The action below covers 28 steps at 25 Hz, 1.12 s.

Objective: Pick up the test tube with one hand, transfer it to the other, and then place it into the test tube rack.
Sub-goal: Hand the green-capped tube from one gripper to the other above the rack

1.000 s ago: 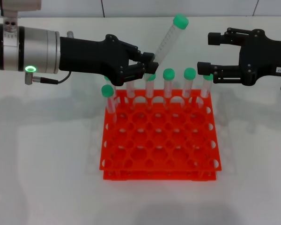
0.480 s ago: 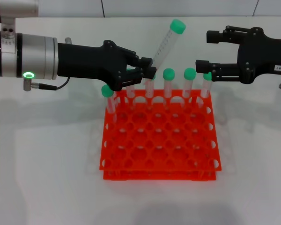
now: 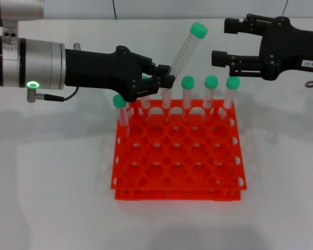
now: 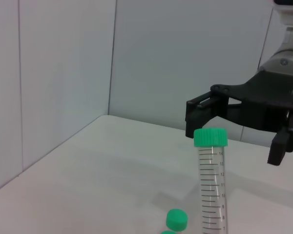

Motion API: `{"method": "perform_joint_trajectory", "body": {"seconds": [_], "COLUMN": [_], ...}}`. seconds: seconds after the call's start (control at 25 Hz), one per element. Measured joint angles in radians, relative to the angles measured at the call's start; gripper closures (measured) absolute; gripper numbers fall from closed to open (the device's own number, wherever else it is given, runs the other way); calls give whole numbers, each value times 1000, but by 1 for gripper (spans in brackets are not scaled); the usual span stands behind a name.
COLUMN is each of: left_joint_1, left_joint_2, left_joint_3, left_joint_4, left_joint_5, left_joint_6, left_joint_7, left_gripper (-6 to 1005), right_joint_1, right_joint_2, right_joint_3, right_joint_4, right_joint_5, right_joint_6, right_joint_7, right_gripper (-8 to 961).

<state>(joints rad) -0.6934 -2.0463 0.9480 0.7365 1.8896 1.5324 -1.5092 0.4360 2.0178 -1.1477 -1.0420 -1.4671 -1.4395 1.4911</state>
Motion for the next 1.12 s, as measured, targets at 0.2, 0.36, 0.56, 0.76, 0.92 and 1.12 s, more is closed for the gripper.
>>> {"method": "perform_joint_trajectory", "body": {"seconds": [0.2,0.36,0.56,0.76,0.92,1.12], "left_joint_1": [2,8,10,11,11,11], "left_joint_2": [0,0,-1,-1,-2,-2], "left_joint_3": [0,-1,-2,-2,-2,-2], "left_joint_4": [3,6,6,5,5,5], "left_joint_5": [-5,-23,-26,-26,-27,-27], "left_joint_6": [-2,-3,-4,-6,-6,-6], "left_joint_7": [0,0,-1,-2,-3,-3], "left_gripper": [728,727,724,722,720,718], "right_joint_1": [8,10,12,13,19,31], "right_joint_2": [4,3,3,3,3,2], "right_joint_3": [-21,-65,-70,-70,-78,-86], "right_joint_4": [7,8,8,10,27,44], "right_joint_5": [23,45,53,58,82,102], "right_joint_6": [18,63,82,103,115,117], "right_joint_7": [-1,-4,-7,-7,-7,-7], "right_gripper": [209,209,210,210,210,211]}}
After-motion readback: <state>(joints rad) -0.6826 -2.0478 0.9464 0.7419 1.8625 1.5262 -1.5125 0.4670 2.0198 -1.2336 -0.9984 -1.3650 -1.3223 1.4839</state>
